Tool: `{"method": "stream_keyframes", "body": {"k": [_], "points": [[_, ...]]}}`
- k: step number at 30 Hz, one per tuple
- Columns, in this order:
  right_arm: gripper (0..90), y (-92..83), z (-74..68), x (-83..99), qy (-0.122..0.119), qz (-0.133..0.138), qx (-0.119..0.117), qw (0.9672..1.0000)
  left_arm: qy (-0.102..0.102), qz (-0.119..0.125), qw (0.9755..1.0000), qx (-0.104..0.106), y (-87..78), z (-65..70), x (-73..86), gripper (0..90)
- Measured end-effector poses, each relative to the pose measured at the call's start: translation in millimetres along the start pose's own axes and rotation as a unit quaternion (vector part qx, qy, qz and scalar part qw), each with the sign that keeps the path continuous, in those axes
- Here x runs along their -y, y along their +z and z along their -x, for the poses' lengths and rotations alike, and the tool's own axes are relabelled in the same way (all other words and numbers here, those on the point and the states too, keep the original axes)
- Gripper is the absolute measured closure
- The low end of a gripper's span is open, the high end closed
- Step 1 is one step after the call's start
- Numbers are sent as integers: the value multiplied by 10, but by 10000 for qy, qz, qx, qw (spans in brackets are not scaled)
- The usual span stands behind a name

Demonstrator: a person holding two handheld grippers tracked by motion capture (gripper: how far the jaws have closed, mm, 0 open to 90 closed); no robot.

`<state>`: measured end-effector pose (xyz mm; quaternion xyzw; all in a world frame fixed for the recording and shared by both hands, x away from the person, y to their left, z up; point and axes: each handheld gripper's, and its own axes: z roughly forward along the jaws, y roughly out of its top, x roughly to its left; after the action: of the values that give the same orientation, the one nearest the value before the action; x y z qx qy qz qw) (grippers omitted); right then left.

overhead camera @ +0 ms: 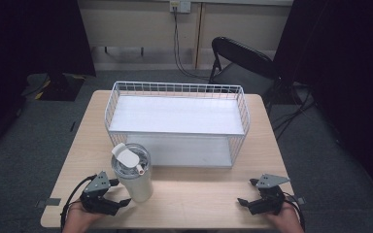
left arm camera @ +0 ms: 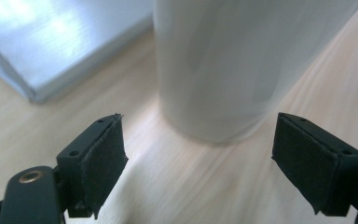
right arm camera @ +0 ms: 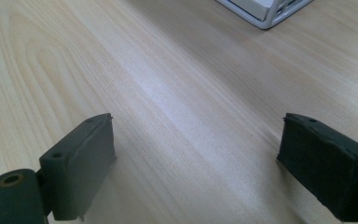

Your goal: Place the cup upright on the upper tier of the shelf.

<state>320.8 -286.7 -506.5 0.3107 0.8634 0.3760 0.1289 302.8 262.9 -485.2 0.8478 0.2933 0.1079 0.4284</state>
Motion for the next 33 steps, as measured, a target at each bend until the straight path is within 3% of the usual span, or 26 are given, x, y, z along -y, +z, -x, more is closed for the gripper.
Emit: {"method": "stream_keyframes", "body": {"k": [9, 20, 27, 33], "points": [[97, 0, 0, 0, -4, 3, 3, 10000, 98, 391, 9991, 122, -101, 91, -133, 168], [98, 0, 0, 0, 0, 3, 5, 10000, -19, 861, 9960, 231, -182, 138, -218, 160], [97, 0, 0, 0, -1, 3, 4, 10000, -168, 1023, 9944, 195, -146, 137, -263, 154], [97, 1, 0, 0, -5, 6, 6, 10000, -55, 1109, 9937, 122, -30, 162, -338, 124]]}}
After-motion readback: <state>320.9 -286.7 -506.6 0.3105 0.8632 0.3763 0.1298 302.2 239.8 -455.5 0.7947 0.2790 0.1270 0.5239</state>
